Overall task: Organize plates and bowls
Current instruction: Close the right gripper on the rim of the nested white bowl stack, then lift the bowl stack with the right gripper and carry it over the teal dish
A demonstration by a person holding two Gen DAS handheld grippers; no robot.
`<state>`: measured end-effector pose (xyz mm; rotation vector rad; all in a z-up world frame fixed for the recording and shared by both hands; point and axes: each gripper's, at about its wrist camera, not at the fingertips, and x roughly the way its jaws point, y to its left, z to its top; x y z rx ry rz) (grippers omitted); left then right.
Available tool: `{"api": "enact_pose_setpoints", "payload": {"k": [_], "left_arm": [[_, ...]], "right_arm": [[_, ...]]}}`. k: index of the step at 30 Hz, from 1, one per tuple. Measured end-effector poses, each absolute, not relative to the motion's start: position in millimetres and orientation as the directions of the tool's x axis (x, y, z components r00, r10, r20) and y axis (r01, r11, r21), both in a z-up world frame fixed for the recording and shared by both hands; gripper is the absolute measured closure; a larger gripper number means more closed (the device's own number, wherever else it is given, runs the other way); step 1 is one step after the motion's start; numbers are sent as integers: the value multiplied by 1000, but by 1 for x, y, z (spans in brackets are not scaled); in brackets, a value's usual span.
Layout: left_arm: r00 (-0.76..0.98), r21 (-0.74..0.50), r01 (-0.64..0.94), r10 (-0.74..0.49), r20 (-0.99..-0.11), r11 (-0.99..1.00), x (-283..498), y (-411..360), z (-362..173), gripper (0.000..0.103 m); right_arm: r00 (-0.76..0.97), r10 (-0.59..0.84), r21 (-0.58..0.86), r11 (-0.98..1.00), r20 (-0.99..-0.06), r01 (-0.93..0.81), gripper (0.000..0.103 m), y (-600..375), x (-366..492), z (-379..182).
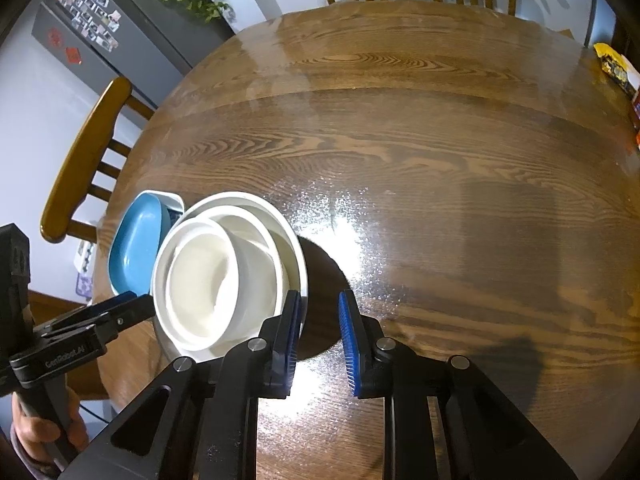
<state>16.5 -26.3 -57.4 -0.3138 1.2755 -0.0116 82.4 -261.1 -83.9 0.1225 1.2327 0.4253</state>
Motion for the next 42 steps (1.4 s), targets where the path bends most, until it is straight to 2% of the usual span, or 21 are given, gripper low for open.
{"api": "enact_pose_setpoints", "payload": {"k": [21, 29, 33, 36, 38, 42], "left_arm": [[268, -171, -161, -124, -955, 972, 29, -43, -68, 56], [283, -148, -133, -105, -953, 980, 32, -52, -70, 72], [288, -158, -139, -113, -951, 977, 34, -52, -72, 73], [293, -164, -137, -118, -949, 977, 35, -53, -72, 79], [295, -170, -129, -126, -947, 977, 34, -57, -72, 88], [297, -163, -128, -119, -947, 978, 35, -59, -71, 89]], "right_arm": [[221, 381, 327, 913, -898, -244, 83, -254, 87, -97], [251, 348, 281, 922, -903, -267, 92, -243, 83, -93], [256, 344, 276, 923, -903, -268, 92, -242, 85, -93], [266, 330, 259, 927, -906, -270, 92, -240, 84, -93], [272, 322, 249, 930, -907, -271, 92, -239, 83, -93], [277, 320, 247, 931, -906, -268, 92, -239, 82, -93]]}}
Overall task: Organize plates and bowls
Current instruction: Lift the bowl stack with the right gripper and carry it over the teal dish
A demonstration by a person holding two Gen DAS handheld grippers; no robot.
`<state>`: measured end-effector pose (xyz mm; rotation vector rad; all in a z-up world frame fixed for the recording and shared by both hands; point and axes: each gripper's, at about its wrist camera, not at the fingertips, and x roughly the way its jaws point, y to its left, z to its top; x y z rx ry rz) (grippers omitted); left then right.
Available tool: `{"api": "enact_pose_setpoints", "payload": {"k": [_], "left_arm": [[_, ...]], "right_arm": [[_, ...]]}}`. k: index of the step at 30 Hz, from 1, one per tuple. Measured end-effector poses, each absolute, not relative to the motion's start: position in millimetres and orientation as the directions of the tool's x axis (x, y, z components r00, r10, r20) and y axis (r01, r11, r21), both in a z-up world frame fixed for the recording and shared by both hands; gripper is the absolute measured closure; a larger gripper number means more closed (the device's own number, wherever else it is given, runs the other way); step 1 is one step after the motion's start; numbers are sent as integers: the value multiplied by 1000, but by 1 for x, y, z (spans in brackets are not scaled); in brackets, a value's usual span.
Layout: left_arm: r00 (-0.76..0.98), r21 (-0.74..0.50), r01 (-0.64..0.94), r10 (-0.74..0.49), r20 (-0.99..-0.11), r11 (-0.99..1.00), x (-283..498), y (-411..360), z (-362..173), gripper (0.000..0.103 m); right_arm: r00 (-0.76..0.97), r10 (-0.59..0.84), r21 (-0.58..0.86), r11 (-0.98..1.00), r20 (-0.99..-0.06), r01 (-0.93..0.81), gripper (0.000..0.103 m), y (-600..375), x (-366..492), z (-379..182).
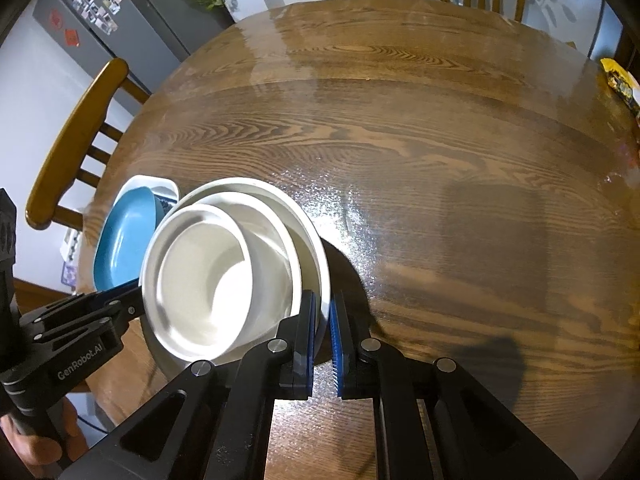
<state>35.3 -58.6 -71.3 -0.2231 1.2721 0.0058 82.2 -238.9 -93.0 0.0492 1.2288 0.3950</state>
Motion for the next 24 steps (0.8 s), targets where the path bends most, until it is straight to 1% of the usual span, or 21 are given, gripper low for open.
{"api": "enact_pose_setpoints", "payload": {"k": [3, 9, 10, 11, 14, 24], "left_arm": [[297, -160, -127, -116, -948, 979, 36, -58, -72, 89], [289, -104, -115, -67, -955, 988, 38, -66, -71, 89], [287, -102, -112, -66, -956, 988, 38, -67, -70, 90], [281, -108, -105, -75, -957, 989, 39, -67, -70, 95], [275, -103, -94, -74, -959, 990, 40, -71, -70, 99], [269, -116, -110, -83, -960, 987, 39, -73, -70, 100]], "right_arm": [[277, 319, 247, 932, -906, -267, 92, -239, 82, -93], [274, 325, 252, 929, -905, -270, 92, -238, 81, -93], [272, 329, 256, 928, -904, -271, 92, -238, 81, -93], [271, 332, 259, 927, -904, -272, 92, -239, 80, -94], [267, 338, 266, 925, -902, -273, 92, -241, 81, -94], [264, 351, 277, 919, -898, -279, 92, -244, 81, -94]]}}
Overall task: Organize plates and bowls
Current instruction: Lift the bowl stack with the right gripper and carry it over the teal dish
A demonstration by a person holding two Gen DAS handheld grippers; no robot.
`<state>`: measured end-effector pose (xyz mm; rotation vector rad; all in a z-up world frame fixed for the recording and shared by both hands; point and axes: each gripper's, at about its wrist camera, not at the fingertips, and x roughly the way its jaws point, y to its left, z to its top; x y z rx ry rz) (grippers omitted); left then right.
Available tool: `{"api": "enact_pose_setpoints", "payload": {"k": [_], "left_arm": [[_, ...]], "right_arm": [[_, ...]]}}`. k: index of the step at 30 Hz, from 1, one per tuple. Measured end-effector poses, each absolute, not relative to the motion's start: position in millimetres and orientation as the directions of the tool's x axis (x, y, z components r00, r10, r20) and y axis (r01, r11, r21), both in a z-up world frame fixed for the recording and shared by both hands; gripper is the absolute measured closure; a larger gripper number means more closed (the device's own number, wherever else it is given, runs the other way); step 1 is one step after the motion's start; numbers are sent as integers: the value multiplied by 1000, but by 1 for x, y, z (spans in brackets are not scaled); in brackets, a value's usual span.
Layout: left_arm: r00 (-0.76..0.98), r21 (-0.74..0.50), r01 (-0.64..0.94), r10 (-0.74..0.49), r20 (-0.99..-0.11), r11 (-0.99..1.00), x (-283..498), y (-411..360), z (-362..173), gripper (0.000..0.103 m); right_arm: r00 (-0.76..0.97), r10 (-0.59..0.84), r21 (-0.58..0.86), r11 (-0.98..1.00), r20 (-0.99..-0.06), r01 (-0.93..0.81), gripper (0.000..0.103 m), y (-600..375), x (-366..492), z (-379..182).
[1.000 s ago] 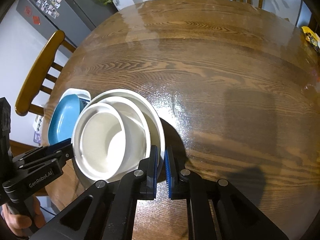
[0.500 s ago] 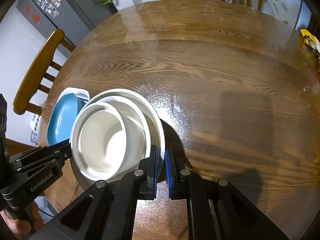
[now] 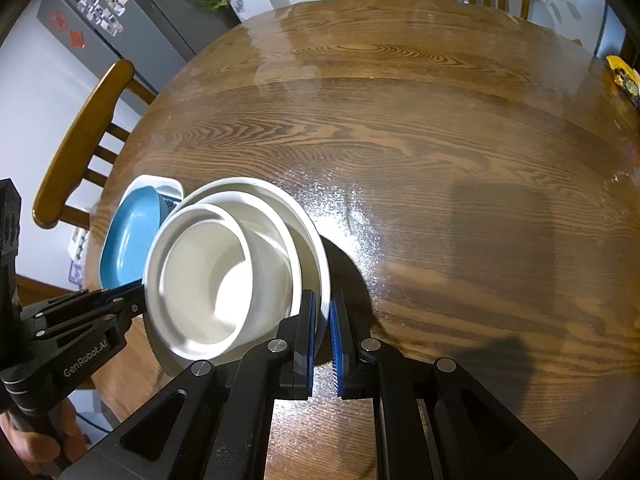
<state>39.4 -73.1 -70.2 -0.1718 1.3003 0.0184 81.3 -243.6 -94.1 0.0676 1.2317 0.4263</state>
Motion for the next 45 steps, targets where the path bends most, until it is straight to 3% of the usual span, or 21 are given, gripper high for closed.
{"api": "enact_pose_setpoints", "payload": {"k": [45], "left_arm": [[326, -112, -50, -90, -941, 992, 28, -78, -51, 100]], "right_arm": [[338, 319, 243, 938, -885, -248, 93, -245, 67, -73]]}}
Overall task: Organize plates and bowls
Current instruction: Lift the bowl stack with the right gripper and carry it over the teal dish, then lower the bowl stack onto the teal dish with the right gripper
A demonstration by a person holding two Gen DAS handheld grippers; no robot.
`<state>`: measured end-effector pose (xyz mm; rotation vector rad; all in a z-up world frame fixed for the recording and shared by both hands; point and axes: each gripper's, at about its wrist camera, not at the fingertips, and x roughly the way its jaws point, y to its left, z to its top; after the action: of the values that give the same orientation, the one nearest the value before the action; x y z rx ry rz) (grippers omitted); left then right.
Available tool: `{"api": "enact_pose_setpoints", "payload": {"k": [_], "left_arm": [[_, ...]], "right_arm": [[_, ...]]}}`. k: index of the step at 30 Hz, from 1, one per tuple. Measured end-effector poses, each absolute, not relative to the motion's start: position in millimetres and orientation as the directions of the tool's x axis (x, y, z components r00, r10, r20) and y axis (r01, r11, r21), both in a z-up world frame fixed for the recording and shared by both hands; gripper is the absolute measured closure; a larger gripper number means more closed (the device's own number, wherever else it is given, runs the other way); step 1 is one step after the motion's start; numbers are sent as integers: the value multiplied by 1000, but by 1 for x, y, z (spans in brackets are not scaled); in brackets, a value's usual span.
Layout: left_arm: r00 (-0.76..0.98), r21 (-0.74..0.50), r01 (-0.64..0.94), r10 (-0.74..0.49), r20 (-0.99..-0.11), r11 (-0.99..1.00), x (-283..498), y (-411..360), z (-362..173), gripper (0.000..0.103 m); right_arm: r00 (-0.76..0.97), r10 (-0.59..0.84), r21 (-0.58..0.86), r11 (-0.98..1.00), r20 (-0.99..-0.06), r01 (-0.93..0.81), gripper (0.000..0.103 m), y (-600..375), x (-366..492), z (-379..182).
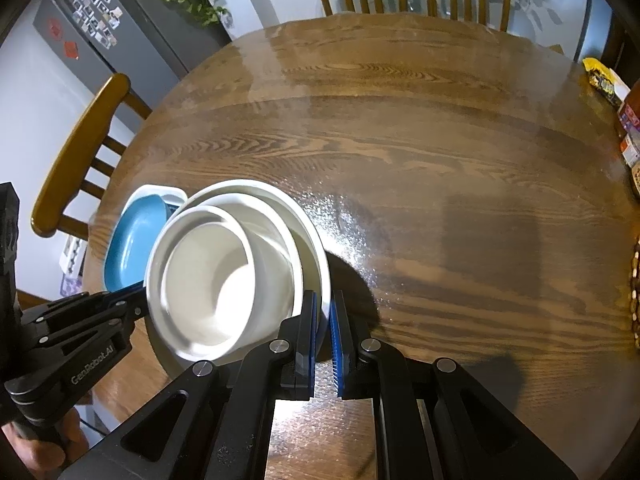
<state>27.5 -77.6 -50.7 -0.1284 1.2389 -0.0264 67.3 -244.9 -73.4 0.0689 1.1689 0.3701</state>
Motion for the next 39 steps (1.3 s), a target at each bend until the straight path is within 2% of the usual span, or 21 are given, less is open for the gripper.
{"api": "enact_pose_setpoints", "payload": {"k": [26, 39], "left_arm": [[406, -132, -93, -84, -910, 987, 14, 10, -18, 100], [404, -127, -118, -69, -912, 985, 11, 61, -17, 100]], "right_arm": [[382, 334, 220, 924, -862, -312, 92, -161, 54, -37], [364, 336, 212, 916, -869, -340, 92, -106, 53, -38]]}}
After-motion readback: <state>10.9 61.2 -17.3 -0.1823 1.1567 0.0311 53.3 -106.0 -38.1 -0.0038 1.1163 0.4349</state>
